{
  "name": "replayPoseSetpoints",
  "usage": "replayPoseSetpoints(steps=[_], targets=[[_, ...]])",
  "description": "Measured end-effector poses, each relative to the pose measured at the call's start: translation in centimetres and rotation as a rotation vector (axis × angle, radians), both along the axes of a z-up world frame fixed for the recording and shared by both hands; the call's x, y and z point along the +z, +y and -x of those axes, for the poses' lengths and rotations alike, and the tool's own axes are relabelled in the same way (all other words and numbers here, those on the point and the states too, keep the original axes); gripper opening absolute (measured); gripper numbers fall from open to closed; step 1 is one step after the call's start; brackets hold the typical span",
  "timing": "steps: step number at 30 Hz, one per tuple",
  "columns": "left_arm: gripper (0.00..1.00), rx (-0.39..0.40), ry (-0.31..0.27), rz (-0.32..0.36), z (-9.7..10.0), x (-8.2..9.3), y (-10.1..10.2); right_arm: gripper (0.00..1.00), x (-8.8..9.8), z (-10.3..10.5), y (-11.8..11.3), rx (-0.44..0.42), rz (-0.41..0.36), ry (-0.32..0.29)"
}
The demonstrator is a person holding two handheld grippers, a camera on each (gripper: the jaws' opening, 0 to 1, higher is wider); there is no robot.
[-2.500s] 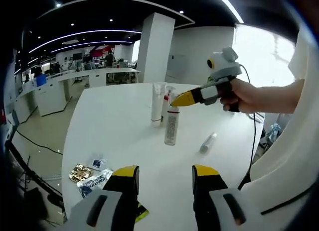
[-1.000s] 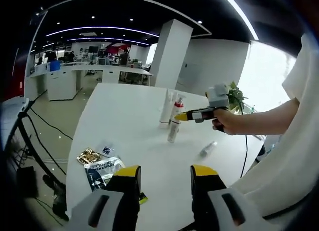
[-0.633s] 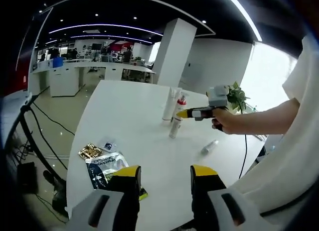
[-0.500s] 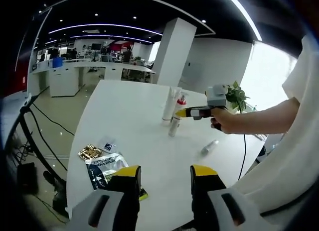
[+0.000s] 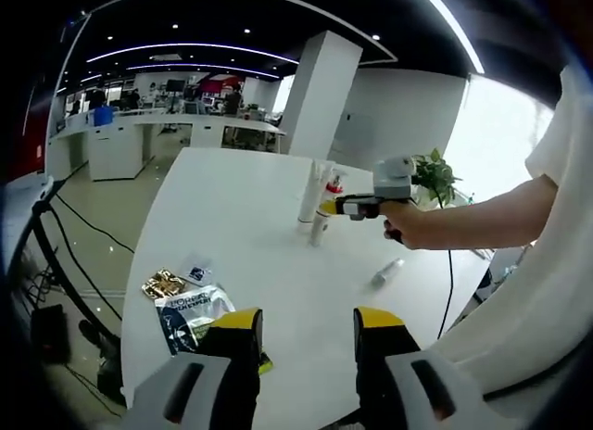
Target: Arrange the skincare products in the storage area until every visible bottle or jar stands upright without overlapping.
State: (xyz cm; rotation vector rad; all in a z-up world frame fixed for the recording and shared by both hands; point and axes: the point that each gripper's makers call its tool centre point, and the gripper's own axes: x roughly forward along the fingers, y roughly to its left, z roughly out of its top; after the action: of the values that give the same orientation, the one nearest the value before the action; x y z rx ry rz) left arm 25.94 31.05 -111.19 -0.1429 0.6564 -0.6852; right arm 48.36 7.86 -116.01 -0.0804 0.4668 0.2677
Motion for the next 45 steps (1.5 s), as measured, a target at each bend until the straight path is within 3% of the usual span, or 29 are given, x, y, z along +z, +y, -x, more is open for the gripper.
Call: replayPoseSetpoints(steps=[14,19,26,36,45], targets=[[0.40,0.033,-0.006,0.000,0.1,0.0,0.9,0.18,0.0,-0.8,-0.3,-0.053,0.013,-0.003],[0.40,0.045,0.000,0.007,0.2,-0.2,1.1,0.30,-1.0,-0.6,-0.6,-0.079,-0.009,0.047],[0.40,0.035,0.006,-0.005,0.3,-0.3,1.1,0.28,-2.6,0.3,-0.4,-0.075,-0.041,0.100],[0.39,-0.011,0.016,-0.028,0.1,-0.5,0.4,0.27,-5.6,1.4,-0.2,-0.017,-0.012,0.191],[0.39,-0.029,0.028,-0.035,-0.2,-0.8,0.0,0.21,-6.0,1.4,-0.6,0.090,0.088,0.175]])
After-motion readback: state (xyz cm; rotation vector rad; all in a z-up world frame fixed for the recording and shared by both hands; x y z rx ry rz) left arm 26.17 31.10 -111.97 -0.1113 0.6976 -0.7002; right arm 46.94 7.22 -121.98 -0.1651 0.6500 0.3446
